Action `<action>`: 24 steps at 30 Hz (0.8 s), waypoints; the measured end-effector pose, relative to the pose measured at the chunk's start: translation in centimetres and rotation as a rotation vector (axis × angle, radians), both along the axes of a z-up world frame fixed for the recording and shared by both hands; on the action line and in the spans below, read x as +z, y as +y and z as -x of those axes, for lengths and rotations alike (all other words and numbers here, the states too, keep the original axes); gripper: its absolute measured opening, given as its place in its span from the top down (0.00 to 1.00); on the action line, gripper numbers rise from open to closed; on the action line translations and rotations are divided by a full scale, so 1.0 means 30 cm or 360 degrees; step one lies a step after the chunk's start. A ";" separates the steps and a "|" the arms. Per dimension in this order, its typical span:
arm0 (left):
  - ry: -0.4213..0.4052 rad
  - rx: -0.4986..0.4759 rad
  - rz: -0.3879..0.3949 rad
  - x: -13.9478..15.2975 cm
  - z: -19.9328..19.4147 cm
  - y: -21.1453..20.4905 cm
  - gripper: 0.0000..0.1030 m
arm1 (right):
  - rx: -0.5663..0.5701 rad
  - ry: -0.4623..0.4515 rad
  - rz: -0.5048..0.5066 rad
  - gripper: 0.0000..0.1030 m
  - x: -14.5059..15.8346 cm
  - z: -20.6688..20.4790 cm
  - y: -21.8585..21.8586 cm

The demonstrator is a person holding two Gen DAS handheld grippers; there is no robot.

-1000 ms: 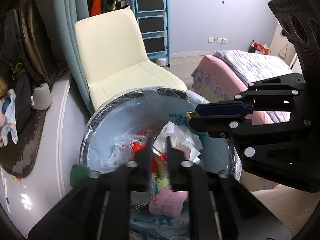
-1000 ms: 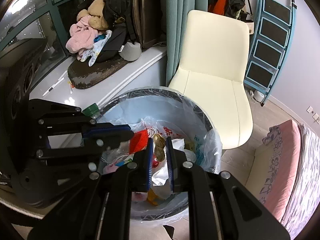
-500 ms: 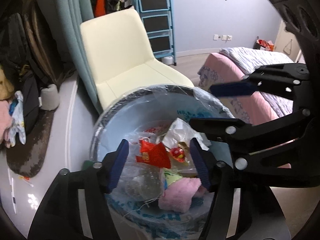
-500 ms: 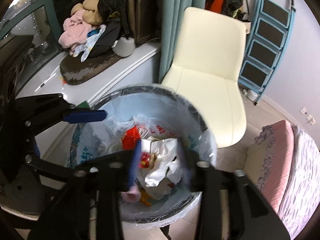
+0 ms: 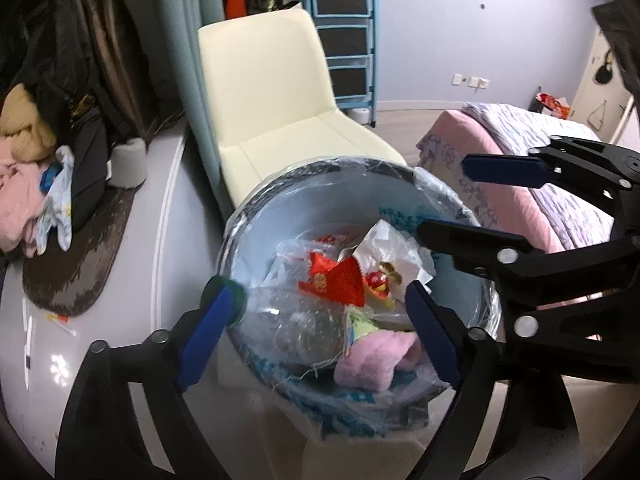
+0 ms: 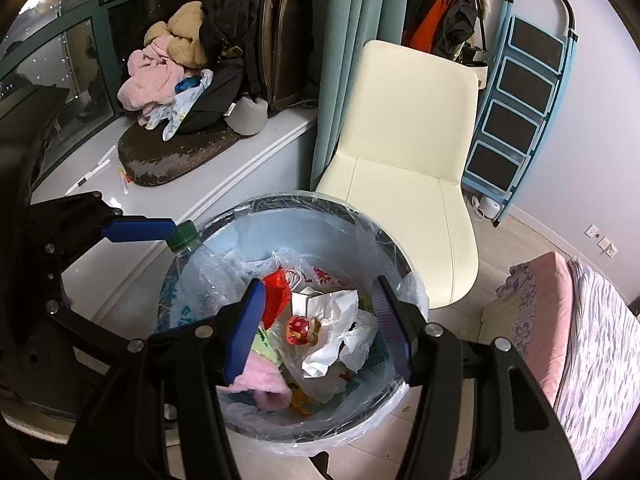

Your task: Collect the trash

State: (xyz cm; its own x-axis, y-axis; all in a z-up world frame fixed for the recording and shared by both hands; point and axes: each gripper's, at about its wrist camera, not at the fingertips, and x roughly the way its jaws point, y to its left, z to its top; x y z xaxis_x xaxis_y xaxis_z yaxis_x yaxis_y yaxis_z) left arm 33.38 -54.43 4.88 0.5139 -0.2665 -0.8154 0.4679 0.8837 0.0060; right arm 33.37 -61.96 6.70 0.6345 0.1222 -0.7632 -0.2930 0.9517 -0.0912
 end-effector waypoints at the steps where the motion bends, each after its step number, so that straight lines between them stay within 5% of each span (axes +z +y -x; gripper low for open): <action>1: 0.0011 0.0006 0.0000 -0.001 0.002 0.003 0.15 | -0.0003 -0.0009 0.0002 0.48 0.004 0.008 0.003; 13: 0.0124 0.0013 0.0069 0.004 0.035 0.016 0.11 | -0.0066 -0.0100 0.0023 0.48 0.039 0.069 0.005; 24: 0.0041 -0.0024 0.0079 0.033 0.076 0.017 0.09 | -0.0071 -0.0127 0.0048 0.48 0.052 0.097 0.016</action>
State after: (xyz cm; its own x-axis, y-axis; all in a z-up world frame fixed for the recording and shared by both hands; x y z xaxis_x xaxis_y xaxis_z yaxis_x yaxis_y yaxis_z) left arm 31.10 -53.91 5.87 0.4886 -0.3146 -0.8138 0.4808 0.8754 -0.0498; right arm 30.47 -61.48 8.27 0.6978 0.0703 -0.7129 -0.2409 0.9602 -0.1411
